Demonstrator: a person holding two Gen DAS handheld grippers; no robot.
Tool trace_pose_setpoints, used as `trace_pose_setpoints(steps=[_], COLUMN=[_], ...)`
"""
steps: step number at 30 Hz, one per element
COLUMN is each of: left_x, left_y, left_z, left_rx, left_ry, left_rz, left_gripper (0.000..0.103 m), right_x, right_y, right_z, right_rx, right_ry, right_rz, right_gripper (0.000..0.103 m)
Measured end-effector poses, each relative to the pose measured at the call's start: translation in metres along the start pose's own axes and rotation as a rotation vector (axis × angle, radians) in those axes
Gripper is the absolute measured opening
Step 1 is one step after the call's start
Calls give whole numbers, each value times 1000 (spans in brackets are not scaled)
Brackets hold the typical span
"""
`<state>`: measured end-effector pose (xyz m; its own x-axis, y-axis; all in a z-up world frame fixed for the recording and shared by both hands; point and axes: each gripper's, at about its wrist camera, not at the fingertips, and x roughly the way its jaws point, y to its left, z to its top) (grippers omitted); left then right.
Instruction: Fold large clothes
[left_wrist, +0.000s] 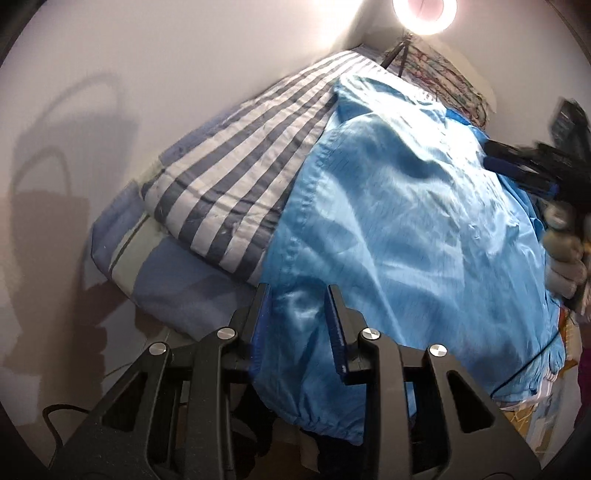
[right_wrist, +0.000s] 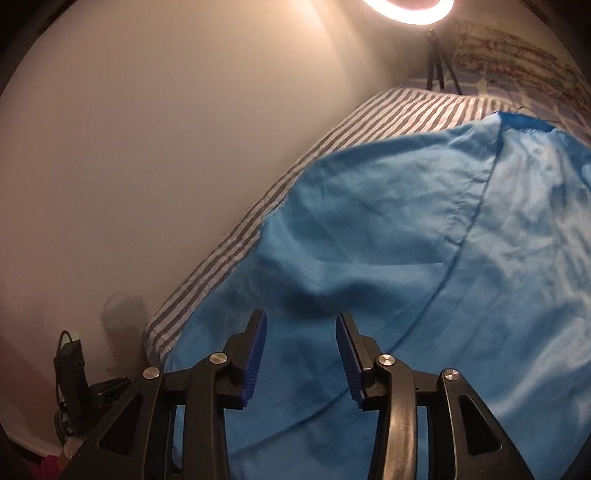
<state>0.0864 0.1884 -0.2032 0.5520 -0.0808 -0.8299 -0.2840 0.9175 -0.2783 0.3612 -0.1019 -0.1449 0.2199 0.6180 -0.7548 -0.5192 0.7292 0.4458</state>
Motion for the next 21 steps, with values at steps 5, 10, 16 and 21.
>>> trace_pose_setpoints(steps=[5,10,16,21], left_x=[0,-4,0,-2], left_y=[-6,-6,-4,2], left_z=[-1,-2,-3,-4], left_rx=[32,22,12,-2], left_ry=[0,-14,1,3], left_rz=[-5,-14,-19,-18], left_gripper=[11,11,11,11], right_x=[44,100,163,191], right_y=[25,40,56,50], right_z=[40,81,107,111], right_rx=[-46,-39,-125,-141], right_ry=[30,91,153,206], right_rz=[-22,-42,-203,-236], right_gripper=[46,62,47,0])
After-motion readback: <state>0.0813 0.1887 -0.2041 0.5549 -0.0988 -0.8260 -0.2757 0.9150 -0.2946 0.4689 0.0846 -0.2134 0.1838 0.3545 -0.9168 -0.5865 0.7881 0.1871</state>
